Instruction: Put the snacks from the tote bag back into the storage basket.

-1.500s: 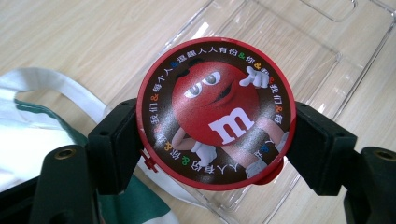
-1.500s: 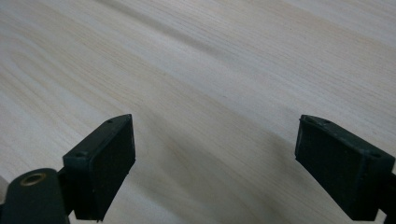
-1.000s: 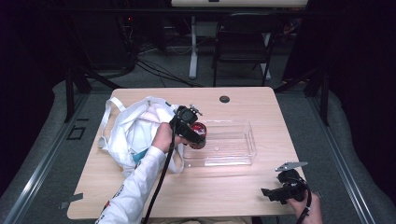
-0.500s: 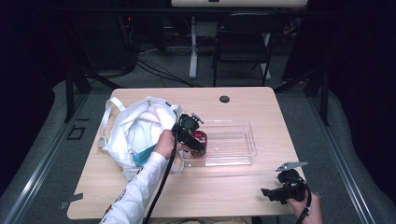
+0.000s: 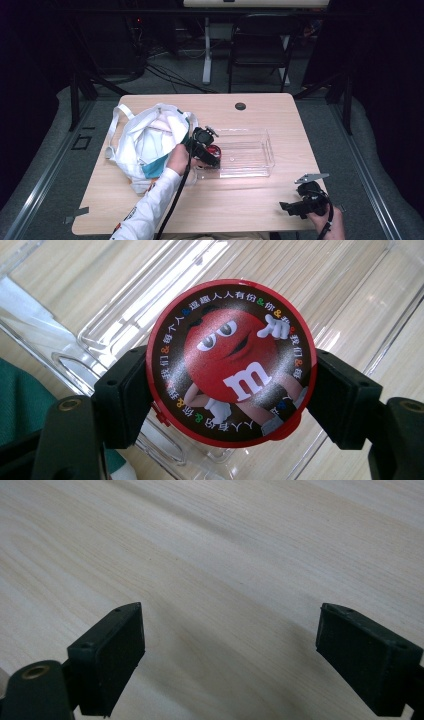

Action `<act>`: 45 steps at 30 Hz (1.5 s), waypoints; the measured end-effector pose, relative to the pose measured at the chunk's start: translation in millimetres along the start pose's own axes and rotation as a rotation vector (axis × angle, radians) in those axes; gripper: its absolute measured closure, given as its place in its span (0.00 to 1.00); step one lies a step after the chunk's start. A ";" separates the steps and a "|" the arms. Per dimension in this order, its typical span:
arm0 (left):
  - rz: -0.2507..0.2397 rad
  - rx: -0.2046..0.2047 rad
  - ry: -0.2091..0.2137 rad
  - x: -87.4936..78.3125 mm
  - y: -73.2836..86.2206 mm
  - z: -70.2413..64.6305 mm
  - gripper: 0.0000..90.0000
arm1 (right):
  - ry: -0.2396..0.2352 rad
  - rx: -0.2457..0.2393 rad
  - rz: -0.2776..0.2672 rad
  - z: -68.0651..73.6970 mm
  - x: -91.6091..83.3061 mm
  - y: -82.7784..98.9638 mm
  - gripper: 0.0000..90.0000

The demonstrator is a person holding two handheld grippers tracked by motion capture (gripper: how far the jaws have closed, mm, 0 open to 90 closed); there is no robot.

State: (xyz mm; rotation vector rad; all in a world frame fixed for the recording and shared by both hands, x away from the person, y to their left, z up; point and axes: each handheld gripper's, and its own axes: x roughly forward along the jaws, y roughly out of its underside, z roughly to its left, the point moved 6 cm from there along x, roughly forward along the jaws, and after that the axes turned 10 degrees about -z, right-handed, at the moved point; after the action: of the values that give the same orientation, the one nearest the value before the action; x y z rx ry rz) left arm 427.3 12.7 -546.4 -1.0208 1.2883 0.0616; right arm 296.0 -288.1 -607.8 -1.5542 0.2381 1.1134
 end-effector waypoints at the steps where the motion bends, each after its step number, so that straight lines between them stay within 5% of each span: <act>1: 0.008 0.004 0.002 0.2 0.8 -0.3 0.28 | -0.001 -0.002 0.002 -0.1 0.0 0.0 0.13; 25: 0.040 0.020 -0.020 4.9 7.3 -5.5 0.28 | -0.003 0.001 0.004 0.4 0.3 0.1 0.13; 45: -0.027 0.011 -0.037 -21.9 -11.0 -2.8 0.20 | 0.001 -0.002 0.002 0.3 0.5 -0.3 0.13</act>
State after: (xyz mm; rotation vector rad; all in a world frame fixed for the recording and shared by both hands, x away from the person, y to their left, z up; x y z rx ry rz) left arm 423.9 15.1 -522.1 -1.0232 1.2402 0.0531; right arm 296.3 -287.6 -608.0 -1.5571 0.2395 1.1147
